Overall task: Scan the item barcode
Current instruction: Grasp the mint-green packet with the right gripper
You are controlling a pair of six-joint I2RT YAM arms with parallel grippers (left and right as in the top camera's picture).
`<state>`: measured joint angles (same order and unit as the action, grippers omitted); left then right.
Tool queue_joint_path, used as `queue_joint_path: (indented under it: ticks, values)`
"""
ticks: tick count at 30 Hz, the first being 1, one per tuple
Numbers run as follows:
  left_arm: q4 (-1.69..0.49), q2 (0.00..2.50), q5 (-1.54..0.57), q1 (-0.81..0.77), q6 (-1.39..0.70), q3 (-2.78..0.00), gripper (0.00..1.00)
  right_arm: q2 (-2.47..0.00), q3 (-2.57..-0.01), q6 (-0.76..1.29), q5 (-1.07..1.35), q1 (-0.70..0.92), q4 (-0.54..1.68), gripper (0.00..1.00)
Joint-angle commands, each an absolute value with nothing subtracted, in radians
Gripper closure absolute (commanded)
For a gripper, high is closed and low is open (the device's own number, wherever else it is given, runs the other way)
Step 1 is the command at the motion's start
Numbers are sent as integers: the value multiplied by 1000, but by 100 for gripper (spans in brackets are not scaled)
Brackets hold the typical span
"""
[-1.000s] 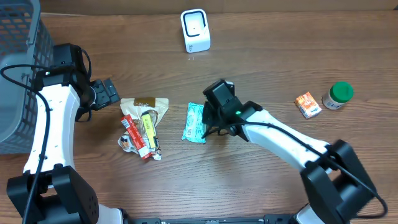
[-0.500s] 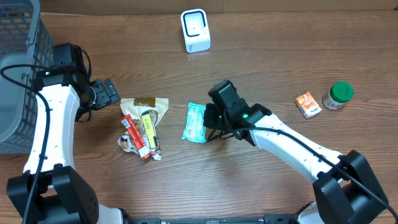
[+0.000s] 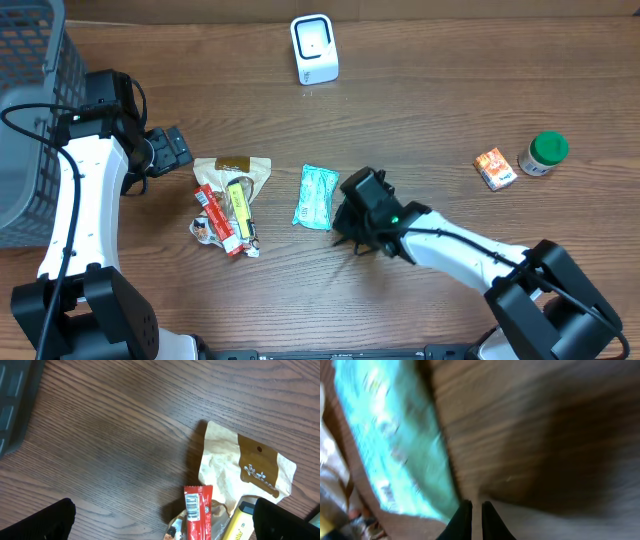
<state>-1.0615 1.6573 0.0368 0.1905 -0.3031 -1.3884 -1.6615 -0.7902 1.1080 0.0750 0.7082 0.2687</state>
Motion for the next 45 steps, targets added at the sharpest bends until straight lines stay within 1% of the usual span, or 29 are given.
queue_joint_path:
  ticks: [1,5,8,10,13,16,20,23,25,29,32,35,45]
  values:
    - [-1061,1654,33,189,-284,-1407,0,-1650,-786,1164,82,786,207,91]
    - [-1061,1654,33,189,-284,-1407,0,-1652,-786,1163,49,877,90,90]
    - [-1061,1654,33,189,-284,-1407,0,-1651,-787,1143,31,906,18,90]
    - [-1061,1654,33,189,-284,-1407,0,-1650,-794,1068,36,899,-7,89]
    - [-1061,1654,33,189,-284,-1407,0,-1638,-842,912,94,862,13,82]
    - [-1061,1654,33,189,-284,-1407,0,-1626,-922,794,125,818,91,77]
    - [-1061,1654,33,189,-284,-1407,0,-1625,-1056,660,125,749,225,63]
    - [-1061,1654,33,189,-284,-1407,0,-1625,-1127,553,114,697,292,47]
    - [-1061,1654,33,189,-284,-1407,0,-1626,-1142,505,101,667,299,39]
    - [-1061,1654,33,189,-284,-1407,0,-1639,-1139,461,91,616,326,30]
    - [-1061,1654,33,189,-284,-1407,0,-1664,-1138,426,91,599,360,24]
    - [-1061,1654,33,189,-284,-1407,0,-1703,-1138,391,92,599,378,24]
    - [-1061,1654,33,189,-284,-1407,0,-1822,-1138,391,91,601,391,24]
